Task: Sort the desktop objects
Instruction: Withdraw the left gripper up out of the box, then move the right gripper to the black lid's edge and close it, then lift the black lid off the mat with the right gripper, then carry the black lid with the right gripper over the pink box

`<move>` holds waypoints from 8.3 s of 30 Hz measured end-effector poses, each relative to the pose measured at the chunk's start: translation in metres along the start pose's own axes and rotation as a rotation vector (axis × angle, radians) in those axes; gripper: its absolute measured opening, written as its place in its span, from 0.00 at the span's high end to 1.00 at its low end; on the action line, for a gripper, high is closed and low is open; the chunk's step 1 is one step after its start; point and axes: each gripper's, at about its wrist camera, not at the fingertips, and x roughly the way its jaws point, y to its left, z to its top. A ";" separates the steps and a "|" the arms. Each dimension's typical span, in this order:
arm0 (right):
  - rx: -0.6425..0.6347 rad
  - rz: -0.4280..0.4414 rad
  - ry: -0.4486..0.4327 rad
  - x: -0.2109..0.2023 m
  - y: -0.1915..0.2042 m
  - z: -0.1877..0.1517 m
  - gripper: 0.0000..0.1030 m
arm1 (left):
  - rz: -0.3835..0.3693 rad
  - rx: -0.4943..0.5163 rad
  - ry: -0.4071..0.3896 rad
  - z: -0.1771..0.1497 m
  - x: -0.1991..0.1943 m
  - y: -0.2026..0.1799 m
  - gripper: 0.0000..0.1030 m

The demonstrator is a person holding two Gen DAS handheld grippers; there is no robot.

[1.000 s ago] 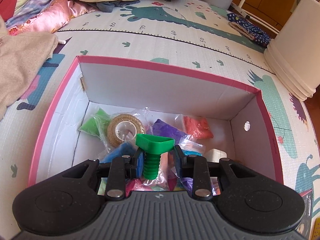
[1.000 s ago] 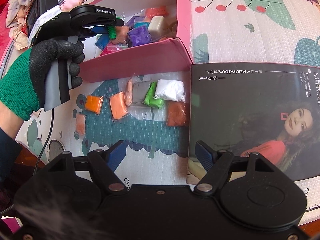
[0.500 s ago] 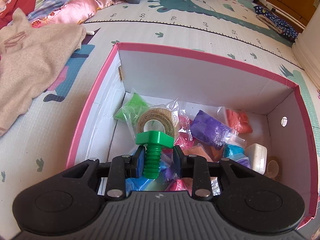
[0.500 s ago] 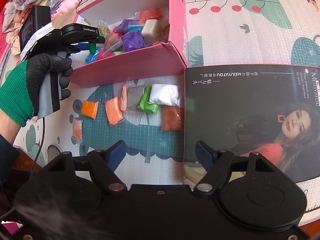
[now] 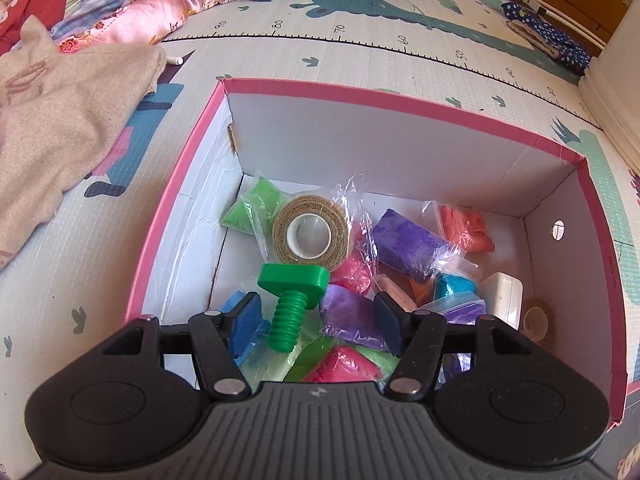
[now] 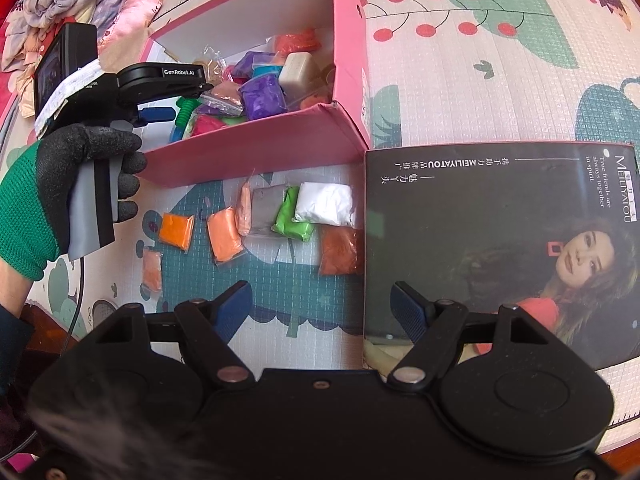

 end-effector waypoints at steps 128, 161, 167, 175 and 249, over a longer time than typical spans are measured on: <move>0.201 -0.104 -0.074 0.011 -0.273 0.021 0.07 | -0.485 0.007 0.279 -0.208 -0.033 -0.126 0.11; -0.004 -0.134 -0.061 -0.077 -0.222 0.007 0.04 | -0.646 0.174 0.171 -0.175 -0.085 -0.146 0.12; -0.072 -0.153 -0.081 -0.110 -0.199 0.007 0.04 | -0.669 0.186 0.107 -0.159 -0.110 -0.142 0.12; -0.130 -0.172 -0.151 -0.160 -0.172 0.011 0.04 | -0.713 0.196 0.009 -0.136 -0.148 -0.134 0.12; -0.339 -0.046 -0.214 0.019 0.091 0.175 0.04 | -0.475 -0.019 -0.071 0.018 -0.058 0.136 0.12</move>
